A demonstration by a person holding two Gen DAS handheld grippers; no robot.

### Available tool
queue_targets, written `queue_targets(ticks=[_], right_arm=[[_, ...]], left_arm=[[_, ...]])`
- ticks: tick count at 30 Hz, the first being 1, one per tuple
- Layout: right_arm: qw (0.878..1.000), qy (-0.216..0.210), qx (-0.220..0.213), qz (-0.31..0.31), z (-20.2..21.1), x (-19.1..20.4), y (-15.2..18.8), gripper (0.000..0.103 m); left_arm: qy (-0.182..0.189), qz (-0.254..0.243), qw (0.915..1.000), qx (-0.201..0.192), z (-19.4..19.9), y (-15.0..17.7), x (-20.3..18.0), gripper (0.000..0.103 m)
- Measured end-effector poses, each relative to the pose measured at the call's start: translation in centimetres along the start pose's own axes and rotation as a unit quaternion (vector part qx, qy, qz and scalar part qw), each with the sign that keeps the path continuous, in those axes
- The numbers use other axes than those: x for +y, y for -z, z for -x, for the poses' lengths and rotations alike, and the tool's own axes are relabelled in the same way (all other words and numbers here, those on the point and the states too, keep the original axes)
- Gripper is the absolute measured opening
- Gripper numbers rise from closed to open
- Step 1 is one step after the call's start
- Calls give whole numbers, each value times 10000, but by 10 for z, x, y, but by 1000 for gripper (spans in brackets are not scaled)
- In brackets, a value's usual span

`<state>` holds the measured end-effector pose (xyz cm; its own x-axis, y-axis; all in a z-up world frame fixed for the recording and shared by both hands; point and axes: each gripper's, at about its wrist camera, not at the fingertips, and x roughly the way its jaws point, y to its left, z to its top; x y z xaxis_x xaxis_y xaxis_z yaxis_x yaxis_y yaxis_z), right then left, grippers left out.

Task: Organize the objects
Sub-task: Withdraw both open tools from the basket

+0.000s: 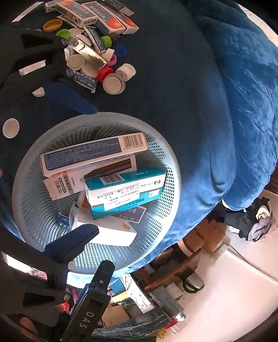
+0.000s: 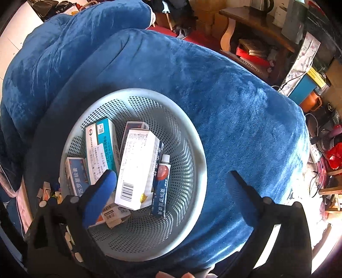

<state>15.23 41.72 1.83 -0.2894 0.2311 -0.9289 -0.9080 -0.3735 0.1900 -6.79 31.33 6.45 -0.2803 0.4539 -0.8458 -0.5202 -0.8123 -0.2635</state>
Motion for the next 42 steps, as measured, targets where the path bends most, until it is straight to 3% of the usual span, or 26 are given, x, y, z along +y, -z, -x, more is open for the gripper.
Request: queue_targets(ticks=[24,33,42], right_arm=[[9999,37,31,97,4,10,4,103],[9991,135,-45,389,6,37,11,103],[9971,209,-41,734,0,71,21,103]], left_arm=[[-153,-90,9998,-114,15,4,9,103],[-247,58,9995,-164,25,11,39,103],[-447,515,9973,-256,42,38,101,103]])
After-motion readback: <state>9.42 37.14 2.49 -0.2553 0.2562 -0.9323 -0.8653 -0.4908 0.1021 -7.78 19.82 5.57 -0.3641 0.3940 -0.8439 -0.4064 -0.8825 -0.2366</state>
